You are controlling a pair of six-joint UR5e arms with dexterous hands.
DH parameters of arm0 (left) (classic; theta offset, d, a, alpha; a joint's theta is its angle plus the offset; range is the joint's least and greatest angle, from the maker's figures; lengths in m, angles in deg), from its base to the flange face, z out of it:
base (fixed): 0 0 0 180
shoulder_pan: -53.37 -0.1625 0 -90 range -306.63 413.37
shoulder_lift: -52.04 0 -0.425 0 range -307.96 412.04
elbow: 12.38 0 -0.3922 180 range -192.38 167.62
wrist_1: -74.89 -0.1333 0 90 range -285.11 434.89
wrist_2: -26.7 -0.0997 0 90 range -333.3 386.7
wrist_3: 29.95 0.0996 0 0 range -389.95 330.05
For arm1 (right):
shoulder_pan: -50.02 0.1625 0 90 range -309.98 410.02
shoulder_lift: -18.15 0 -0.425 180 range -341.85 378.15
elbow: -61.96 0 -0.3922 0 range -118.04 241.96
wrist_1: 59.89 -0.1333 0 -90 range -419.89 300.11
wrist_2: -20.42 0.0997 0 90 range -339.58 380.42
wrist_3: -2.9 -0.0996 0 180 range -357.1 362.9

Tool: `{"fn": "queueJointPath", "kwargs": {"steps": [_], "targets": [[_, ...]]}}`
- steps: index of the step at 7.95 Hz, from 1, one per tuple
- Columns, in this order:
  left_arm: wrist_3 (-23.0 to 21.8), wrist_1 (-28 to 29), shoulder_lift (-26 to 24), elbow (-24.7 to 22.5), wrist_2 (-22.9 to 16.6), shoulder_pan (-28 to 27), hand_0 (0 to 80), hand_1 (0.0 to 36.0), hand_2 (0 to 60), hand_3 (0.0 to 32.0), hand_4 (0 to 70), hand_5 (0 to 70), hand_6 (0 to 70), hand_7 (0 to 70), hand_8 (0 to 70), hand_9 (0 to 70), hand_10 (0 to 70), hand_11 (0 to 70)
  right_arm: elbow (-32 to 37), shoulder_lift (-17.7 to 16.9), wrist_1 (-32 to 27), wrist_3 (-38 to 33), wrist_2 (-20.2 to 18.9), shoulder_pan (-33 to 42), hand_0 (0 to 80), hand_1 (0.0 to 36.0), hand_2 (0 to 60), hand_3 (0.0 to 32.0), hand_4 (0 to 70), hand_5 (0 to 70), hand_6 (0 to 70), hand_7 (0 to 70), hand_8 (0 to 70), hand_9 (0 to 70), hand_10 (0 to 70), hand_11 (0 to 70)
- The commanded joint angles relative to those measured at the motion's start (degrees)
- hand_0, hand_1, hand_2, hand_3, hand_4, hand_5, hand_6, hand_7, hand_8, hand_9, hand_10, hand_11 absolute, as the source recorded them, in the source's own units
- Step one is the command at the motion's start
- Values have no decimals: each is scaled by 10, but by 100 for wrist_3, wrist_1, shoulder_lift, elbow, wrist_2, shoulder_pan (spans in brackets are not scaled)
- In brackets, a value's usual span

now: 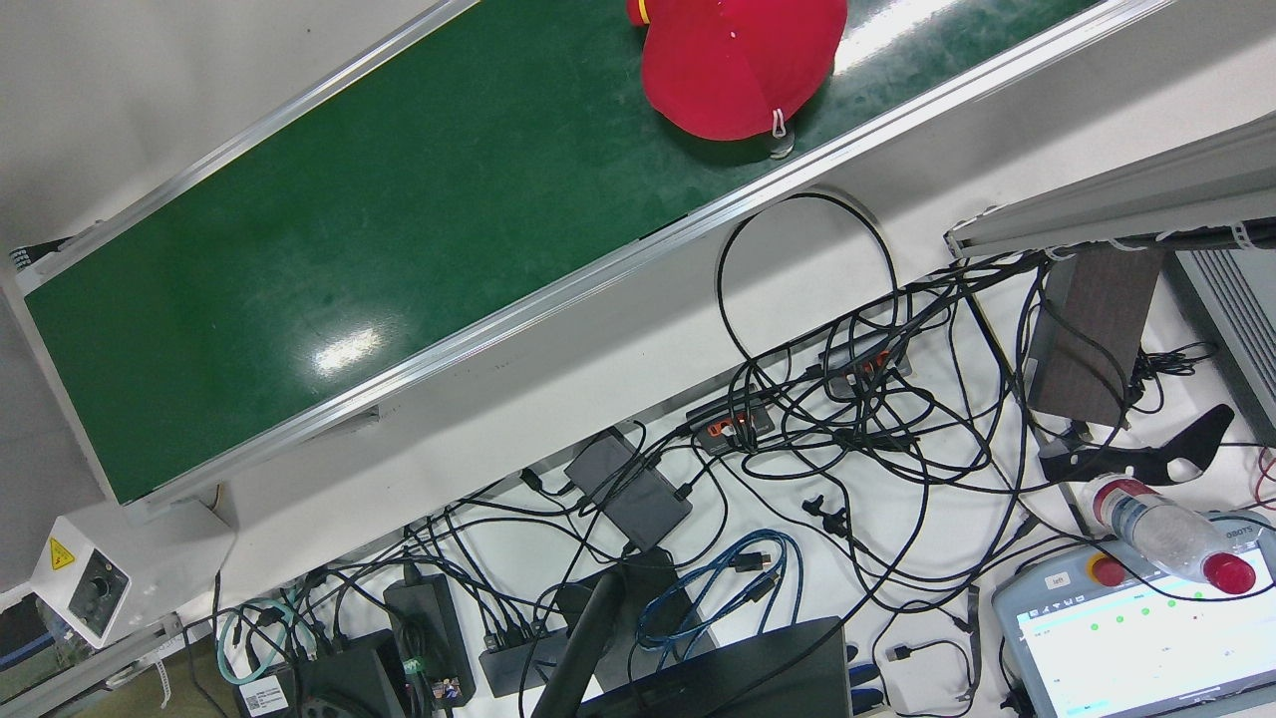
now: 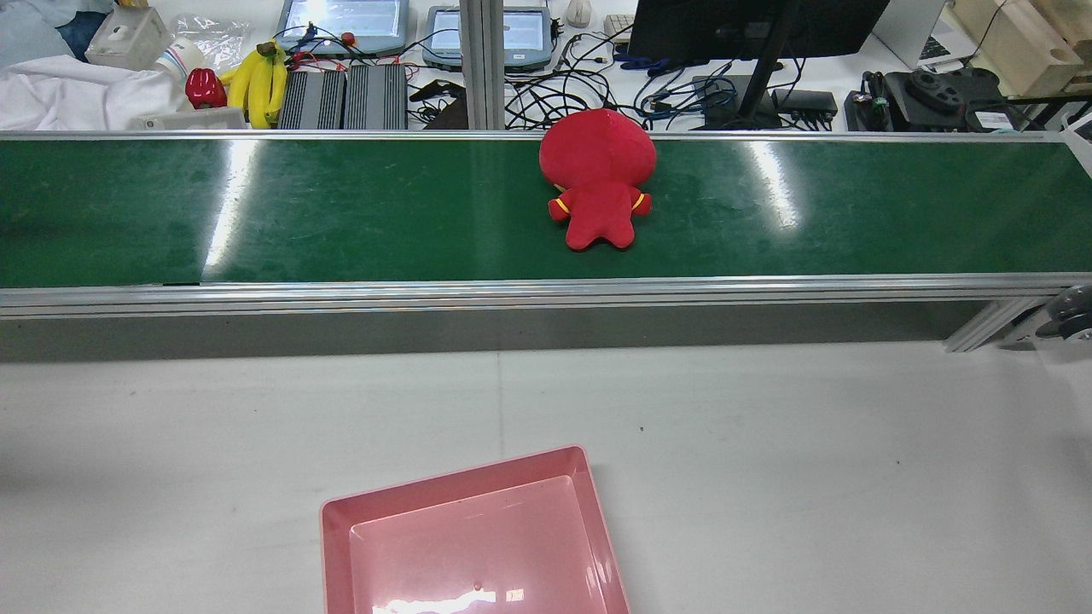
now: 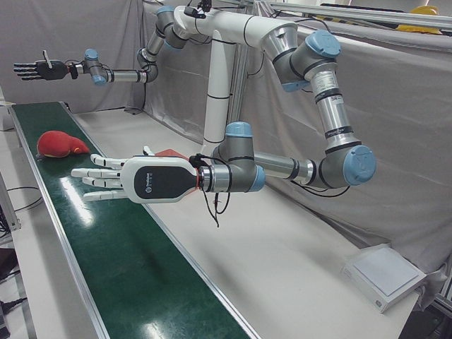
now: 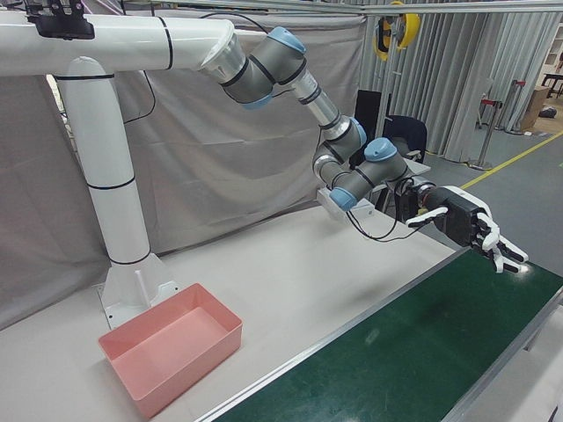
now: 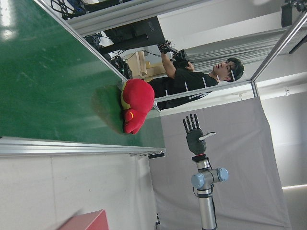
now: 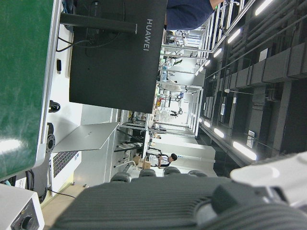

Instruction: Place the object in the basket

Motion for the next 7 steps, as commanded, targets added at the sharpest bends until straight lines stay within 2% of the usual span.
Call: {"fn": "queueJointPath", "kwargs": {"steps": [1, 6, 7], "targets": [[18, -36, 3, -4, 3, -36, 615, 208, 0, 0, 143, 313, 57, 46, 122, 186, 0, 0, 1, 0, -2, 0, 0, -1, 0, 0, 0, 0, 0, 0, 0, 0, 0, 0, 0, 0], [62, -97, -6, 154, 29, -378, 613, 202, 0, 0, 146, 315, 58, 45, 115, 177, 0, 0, 1, 0, -2, 0, 0, -1, 0, 0, 0, 0, 0, 0, 0, 0, 0, 0, 0, 0], [193, -89, -58, 259, 30, -405, 613, 202, 0, 0, 146, 315, 58, 45, 115, 177, 0, 0, 1, 0, -2, 0, 0, -1, 0, 0, 0, 0, 0, 0, 0, 0, 0, 0, 0, 0]]}}
